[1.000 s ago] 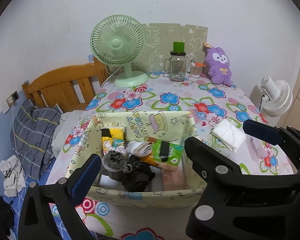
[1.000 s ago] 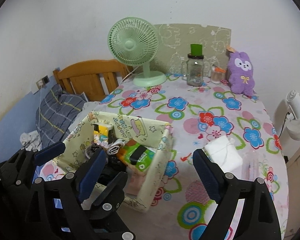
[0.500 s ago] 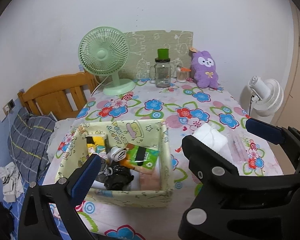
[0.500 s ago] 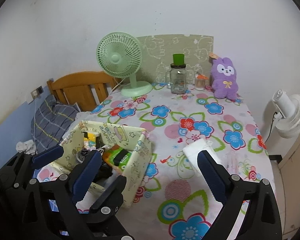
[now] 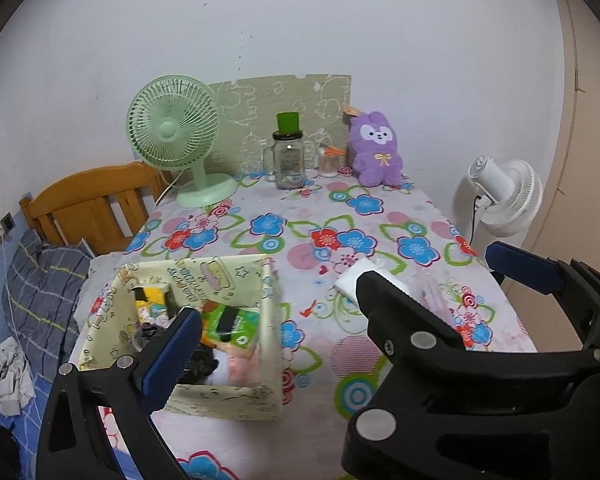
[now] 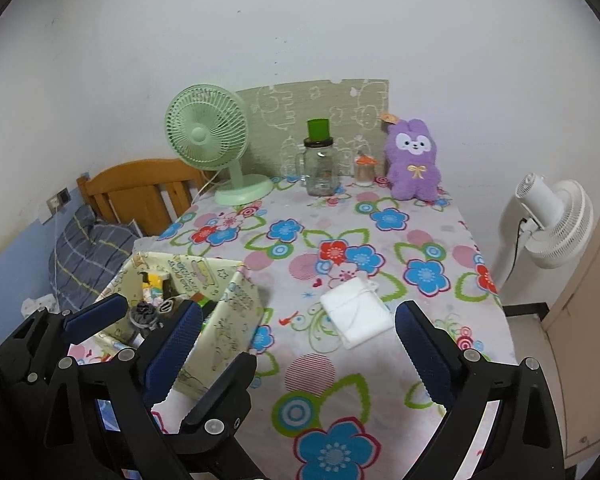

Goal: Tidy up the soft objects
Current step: 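Withdraw both grippers from the box toward the white towel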

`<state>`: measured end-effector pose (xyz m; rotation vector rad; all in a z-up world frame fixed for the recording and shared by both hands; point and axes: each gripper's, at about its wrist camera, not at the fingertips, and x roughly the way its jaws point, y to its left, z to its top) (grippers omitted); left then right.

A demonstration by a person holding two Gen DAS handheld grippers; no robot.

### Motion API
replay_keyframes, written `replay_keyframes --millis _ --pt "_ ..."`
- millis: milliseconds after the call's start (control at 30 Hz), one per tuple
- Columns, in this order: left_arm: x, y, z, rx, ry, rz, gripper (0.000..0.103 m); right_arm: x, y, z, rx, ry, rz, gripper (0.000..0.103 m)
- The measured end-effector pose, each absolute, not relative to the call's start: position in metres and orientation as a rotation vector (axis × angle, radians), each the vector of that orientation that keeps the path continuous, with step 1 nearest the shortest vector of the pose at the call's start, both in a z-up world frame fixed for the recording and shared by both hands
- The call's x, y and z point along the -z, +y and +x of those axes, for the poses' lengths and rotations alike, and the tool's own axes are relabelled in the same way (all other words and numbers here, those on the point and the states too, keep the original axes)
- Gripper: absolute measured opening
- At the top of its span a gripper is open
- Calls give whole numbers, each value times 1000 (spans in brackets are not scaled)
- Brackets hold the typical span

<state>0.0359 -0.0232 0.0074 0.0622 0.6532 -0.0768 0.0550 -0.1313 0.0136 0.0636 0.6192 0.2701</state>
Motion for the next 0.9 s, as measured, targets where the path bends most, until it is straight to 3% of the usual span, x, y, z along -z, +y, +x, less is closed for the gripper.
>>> replay_keyframes --millis 567,900 --pt "9 -67 45 122 644 57 102 4 -178 58 -187 621 76 99" --pt "38 -84 69 164 745 39 102 31 -197 75 -137 641 102 99"
